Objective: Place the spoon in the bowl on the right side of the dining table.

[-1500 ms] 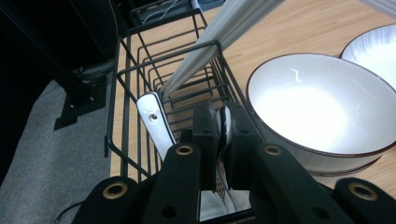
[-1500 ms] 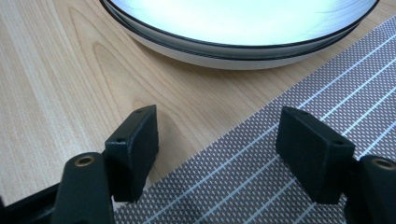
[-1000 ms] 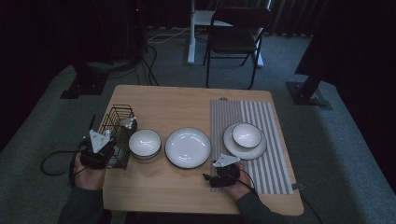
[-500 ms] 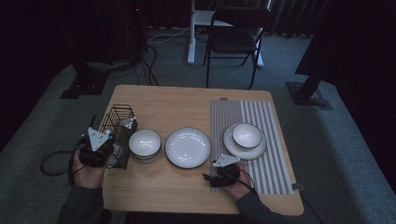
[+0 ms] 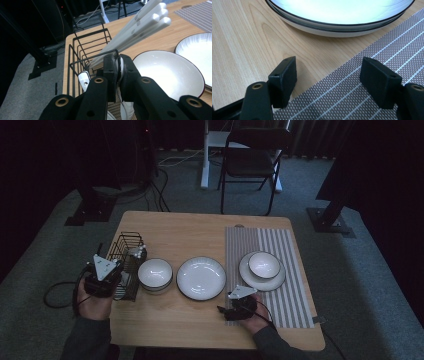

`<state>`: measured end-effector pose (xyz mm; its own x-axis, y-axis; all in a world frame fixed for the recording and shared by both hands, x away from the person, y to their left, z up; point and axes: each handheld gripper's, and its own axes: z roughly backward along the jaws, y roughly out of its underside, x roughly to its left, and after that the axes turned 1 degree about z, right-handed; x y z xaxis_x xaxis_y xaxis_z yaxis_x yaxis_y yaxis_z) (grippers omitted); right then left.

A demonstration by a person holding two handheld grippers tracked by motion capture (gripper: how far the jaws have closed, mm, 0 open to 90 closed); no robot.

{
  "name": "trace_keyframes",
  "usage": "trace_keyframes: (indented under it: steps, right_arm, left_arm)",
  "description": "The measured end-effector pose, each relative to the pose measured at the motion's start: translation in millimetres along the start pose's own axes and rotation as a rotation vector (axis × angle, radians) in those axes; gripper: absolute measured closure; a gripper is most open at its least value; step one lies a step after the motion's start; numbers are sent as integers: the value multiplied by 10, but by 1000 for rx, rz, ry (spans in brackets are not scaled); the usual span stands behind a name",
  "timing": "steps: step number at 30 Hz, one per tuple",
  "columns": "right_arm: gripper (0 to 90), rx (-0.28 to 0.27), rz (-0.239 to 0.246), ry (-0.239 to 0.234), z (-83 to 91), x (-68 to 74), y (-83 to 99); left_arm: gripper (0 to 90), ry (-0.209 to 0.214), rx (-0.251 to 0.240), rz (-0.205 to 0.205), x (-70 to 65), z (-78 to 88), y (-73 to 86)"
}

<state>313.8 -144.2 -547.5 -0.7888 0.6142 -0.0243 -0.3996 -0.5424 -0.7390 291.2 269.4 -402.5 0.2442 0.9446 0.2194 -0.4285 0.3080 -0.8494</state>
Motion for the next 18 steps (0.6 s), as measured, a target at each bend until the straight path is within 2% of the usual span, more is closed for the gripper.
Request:
trace_keyframes:
  steps: [8,18]
  right_arm:
    - [295,0,-1,0,0,0,0]
    - [295,0,0,0,-1,0,0]
  left_arm:
    - [853,-6,-15,-1,0,39,-43]
    - [853,-22,-43,-21,-6,121,-143]
